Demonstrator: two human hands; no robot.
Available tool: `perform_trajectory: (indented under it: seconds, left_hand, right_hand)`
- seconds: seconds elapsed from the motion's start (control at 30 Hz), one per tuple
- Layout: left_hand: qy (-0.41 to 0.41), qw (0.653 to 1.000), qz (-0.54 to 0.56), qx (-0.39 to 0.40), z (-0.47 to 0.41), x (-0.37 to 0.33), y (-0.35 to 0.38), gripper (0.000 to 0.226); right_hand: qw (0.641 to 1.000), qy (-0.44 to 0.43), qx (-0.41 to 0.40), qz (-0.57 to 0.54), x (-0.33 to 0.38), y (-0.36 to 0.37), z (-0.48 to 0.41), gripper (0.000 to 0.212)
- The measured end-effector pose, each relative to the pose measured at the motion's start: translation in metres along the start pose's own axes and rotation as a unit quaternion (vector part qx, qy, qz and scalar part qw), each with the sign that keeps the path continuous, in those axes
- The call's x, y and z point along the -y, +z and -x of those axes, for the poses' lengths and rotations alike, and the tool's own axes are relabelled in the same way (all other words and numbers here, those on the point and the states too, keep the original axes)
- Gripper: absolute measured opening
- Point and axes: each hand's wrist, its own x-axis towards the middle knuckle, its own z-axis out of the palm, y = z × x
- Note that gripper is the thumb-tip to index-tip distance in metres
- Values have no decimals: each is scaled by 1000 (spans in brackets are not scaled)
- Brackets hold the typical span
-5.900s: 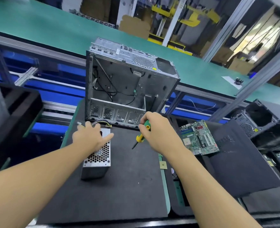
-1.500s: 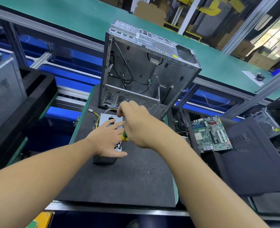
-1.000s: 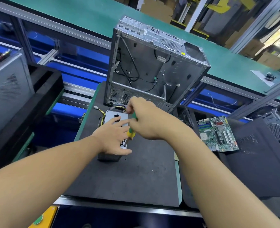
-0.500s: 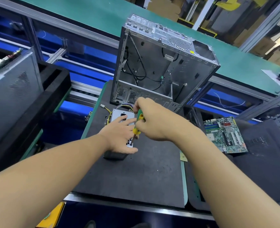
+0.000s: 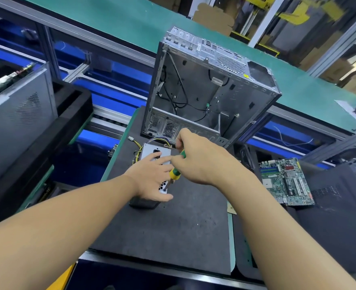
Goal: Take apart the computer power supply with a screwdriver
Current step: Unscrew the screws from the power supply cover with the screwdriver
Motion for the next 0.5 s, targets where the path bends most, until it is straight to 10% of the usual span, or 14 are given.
perform_trajectory:
  seconds: [0.5]
  left_hand:
    - [34, 998, -15, -51, 1, -2, -3, 42]
  right_hand:
    - [997, -20, 39, 58, 7, -3, 8, 18]
